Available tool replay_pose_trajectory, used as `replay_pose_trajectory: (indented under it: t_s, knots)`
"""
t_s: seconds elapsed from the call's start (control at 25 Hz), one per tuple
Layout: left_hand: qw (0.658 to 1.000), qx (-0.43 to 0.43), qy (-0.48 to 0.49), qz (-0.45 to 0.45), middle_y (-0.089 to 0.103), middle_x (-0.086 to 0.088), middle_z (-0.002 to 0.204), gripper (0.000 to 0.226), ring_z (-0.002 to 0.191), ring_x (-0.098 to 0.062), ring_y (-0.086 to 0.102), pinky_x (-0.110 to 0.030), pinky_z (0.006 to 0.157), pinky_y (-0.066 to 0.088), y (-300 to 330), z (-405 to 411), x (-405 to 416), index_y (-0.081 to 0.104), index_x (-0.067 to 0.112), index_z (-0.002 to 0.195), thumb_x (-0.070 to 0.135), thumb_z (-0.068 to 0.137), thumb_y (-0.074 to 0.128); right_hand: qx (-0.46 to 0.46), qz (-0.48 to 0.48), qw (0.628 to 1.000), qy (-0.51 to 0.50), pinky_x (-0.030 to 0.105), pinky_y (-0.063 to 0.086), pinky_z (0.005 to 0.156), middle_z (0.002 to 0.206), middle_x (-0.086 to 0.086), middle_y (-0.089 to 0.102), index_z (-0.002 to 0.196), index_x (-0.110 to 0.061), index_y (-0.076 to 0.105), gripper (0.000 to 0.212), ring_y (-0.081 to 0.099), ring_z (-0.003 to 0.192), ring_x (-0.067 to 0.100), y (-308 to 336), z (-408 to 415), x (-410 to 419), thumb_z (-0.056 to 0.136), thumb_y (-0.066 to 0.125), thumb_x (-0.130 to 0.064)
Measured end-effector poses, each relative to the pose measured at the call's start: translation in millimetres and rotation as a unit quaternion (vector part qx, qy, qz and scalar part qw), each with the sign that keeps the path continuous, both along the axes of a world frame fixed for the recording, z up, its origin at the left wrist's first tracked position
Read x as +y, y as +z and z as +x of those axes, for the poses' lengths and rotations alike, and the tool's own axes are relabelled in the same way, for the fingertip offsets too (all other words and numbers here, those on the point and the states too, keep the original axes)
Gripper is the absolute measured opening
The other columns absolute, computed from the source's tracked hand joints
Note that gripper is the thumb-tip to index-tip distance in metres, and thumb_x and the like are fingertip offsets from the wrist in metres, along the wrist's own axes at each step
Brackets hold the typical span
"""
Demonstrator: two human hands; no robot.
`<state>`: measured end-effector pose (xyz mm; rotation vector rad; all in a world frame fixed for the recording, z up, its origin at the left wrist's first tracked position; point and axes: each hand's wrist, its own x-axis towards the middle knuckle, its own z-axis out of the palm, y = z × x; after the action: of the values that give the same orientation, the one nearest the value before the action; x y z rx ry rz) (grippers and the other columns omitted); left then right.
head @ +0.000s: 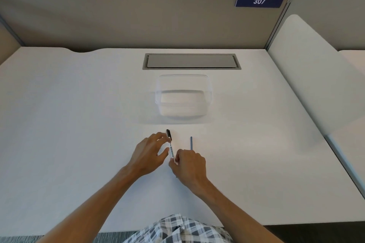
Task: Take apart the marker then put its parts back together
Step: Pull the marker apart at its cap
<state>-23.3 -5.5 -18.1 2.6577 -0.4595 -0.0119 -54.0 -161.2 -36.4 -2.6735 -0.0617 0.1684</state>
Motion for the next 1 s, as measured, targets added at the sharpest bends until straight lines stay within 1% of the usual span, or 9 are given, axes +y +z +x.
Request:
replay_pose_trajectory:
  t_s: [0.12,0.2,0.28,0.36,0.48,0.68,0.8,0.92,1.0]
  knots:
    - [0.998,-0.011,-0.062,0.021,0.049,0.0,0.144,0.034,0.134,-0.02,0.044,-0.036,0.105,0.037,2,0,-3,0.061,0.022,0.127,0.025,0.093,0.055,-0.02,0.02,1.0,-0.011,0.03,0.048,0.062,0.076,-0.003,0.072,0.084,-0.018,0.068,0.033,0.068,0.068,0.021,3,1,-6,0.093,0.053,-0.046]
    - [0.994,-0.023,-0.098,0.035,0.051,0.001,0.143,0.033,0.139,-0.02,0.037,-0.039,0.111,0.029,5,-1,-6,0.06,0.022,0.127,0.026,0.096,0.052,-0.039,0.047,0.998,-0.02,0.03,0.052,0.064,0.078,-0.004,0.074,0.087,-0.02,0.07,0.033,0.069,0.069,0.019,8,1,-12,0.092,0.055,-0.049]
    - [0.99,-0.052,-0.128,0.04,0.061,0.004,0.131,0.028,0.135,-0.018,0.042,-0.038,0.112,0.026,7,-2,-9,0.064,0.022,0.121,0.025,0.096,0.051,-0.053,0.081,0.995,-0.03,0.027,0.05,0.063,0.08,-0.008,0.074,0.088,-0.023,0.07,0.032,0.068,0.069,0.014,15,2,-19,0.091,0.057,-0.052]
    - [0.987,-0.088,-0.135,0.02,0.068,0.007,0.114,0.02,0.125,-0.016,0.052,-0.035,0.11,0.028,13,-1,-11,0.069,0.022,0.11,0.023,0.095,0.055,-0.058,0.127,0.989,-0.042,0.022,0.043,0.06,0.078,-0.013,0.073,0.086,-0.026,0.07,0.029,0.064,0.063,0.008,26,3,-27,0.09,0.061,-0.053]
    - [0.983,-0.132,-0.127,-0.003,0.071,0.006,0.097,0.014,0.103,-0.014,0.062,-0.034,0.106,0.034,26,4,-11,0.071,0.021,0.101,0.024,0.093,0.06,-0.057,0.219,0.973,-0.051,0.019,0.043,0.056,0.067,-0.016,0.067,0.08,-0.027,0.07,0.03,0.058,0.054,0.004,40,8,-39,0.087,0.065,-0.055]
    - [0.977,-0.171,-0.124,-0.009,0.066,0.005,0.078,0.01,0.074,-0.018,0.059,-0.028,0.088,0.041,49,11,-9,0.073,0.019,0.095,0.023,0.089,0.066,-0.035,0.393,0.916,-0.069,0.017,0.042,0.054,0.058,0.0,0.065,0.07,-0.017,0.069,0.033,0.055,0.045,0.01,55,17,-54,0.093,0.066,-0.04]
    - [0.974,-0.193,-0.116,-0.016,0.063,0.004,0.07,0.008,0.065,-0.019,0.054,-0.026,0.075,0.042,61,12,-11,0.073,0.018,0.091,0.022,0.087,0.067,-0.034,0.433,0.897,-0.084,0.018,0.042,0.057,0.05,-0.006,0.057,0.059,-0.016,0.059,0.044,0.052,0.045,0.01,58,21,-55,0.099,0.059,-0.034]
    - [0.97,-0.21,-0.118,-0.026,0.062,0.004,0.068,0.006,0.058,-0.02,0.054,-0.025,0.064,0.043,68,10,-14,0.073,0.017,0.089,0.02,0.085,0.07,-0.028,0.46,0.881,-0.102,0.03,0.041,0.057,0.047,-0.007,0.047,0.054,-0.016,0.05,0.051,0.048,0.044,0.017,60,24,-54,0.101,0.054,-0.034]
    - [0.969,-0.215,-0.115,-0.034,0.063,0.005,0.069,0.006,0.054,-0.021,0.052,-0.026,0.054,0.044,71,8,-17,0.073,0.018,0.089,0.019,0.084,0.071,-0.023,0.464,0.878,-0.116,0.033,0.038,0.056,0.044,-0.008,0.042,0.052,-0.017,0.044,0.055,0.045,0.044,0.019,62,24,-52,0.103,0.051,-0.036]
